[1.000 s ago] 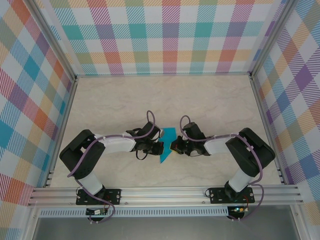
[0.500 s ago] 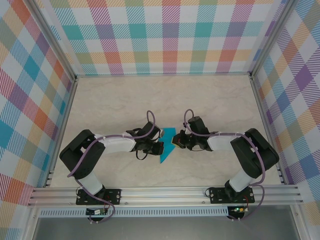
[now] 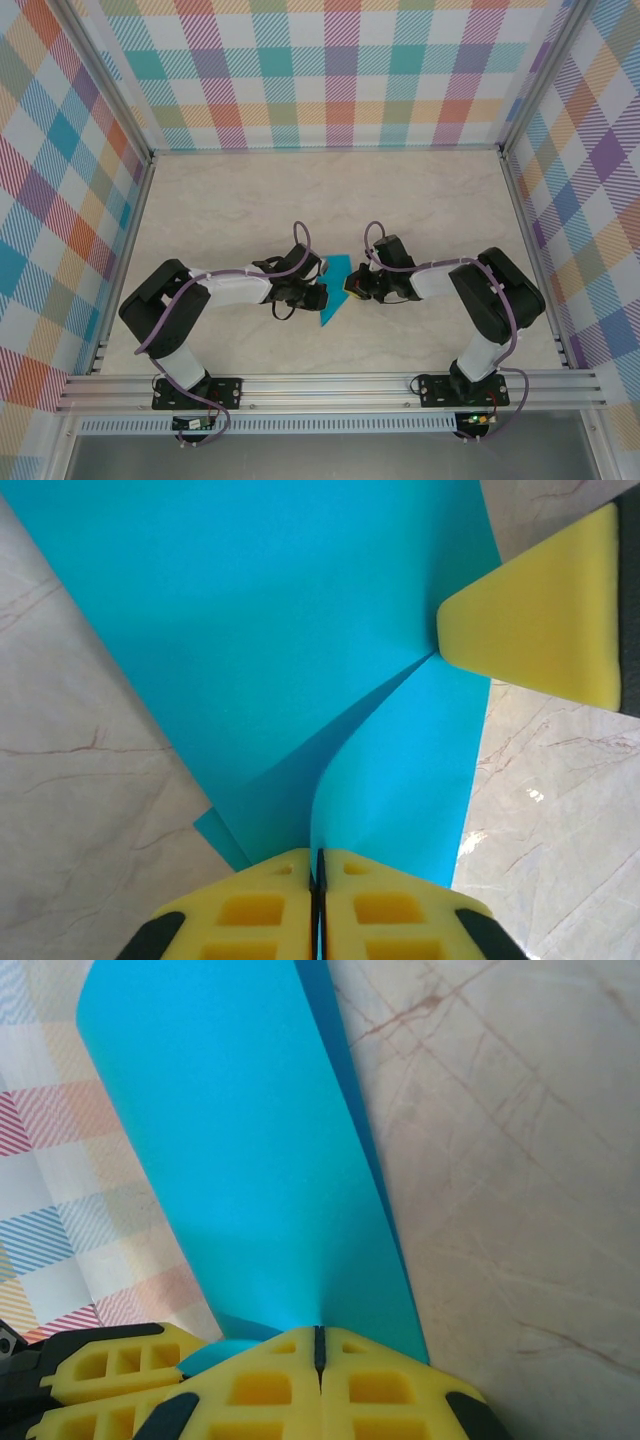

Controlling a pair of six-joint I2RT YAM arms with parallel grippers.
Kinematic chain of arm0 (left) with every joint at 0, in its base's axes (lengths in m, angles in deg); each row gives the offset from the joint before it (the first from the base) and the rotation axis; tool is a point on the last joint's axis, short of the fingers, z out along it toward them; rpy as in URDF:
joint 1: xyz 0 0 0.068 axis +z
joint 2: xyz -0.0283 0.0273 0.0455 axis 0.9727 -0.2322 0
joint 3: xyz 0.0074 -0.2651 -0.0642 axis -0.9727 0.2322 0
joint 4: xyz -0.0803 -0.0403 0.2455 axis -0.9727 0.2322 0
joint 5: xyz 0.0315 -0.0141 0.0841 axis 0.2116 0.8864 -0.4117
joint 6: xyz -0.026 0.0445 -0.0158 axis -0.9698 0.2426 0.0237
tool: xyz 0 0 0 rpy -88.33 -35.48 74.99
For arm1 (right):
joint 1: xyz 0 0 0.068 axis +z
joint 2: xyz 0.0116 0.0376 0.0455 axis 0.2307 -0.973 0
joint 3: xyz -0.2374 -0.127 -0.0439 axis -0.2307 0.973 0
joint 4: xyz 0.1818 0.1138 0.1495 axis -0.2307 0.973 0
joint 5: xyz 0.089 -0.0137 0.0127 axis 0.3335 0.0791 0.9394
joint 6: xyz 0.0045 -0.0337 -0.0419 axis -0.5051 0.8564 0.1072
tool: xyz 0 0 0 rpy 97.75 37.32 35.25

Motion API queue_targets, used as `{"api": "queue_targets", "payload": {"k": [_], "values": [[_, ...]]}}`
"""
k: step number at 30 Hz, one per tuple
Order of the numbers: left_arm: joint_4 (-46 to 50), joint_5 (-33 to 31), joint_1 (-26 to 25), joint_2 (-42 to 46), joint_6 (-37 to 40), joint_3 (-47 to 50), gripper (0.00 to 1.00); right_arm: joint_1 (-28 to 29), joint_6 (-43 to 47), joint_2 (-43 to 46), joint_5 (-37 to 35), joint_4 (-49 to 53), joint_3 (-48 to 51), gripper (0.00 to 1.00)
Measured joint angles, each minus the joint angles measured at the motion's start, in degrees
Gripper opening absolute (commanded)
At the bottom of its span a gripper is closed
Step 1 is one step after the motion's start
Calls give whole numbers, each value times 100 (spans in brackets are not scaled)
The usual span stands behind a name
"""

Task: Fold a paper plane with a square sheet of paper (pick it up from the middle)
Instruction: Third fold the triangle at the center of the table.

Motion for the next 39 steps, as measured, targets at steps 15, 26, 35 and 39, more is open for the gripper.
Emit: {"api": "queue_targets", "payload": {"k": [15,26,35,39], "values": [[1060,-586,0,1567,-1182,-251,23,0,133,57,-83,109,2,0],[-411,531,-407,223,-2361,-232,16,0,175,57,-98,181,-33,0],[-846,590,-420,-157,-2684,-42,15,0,260,85,-125,260,-39,0],[-933,608,-420,-271,-2723,72,14,0,278,94,-140,286,-42,0]]}}
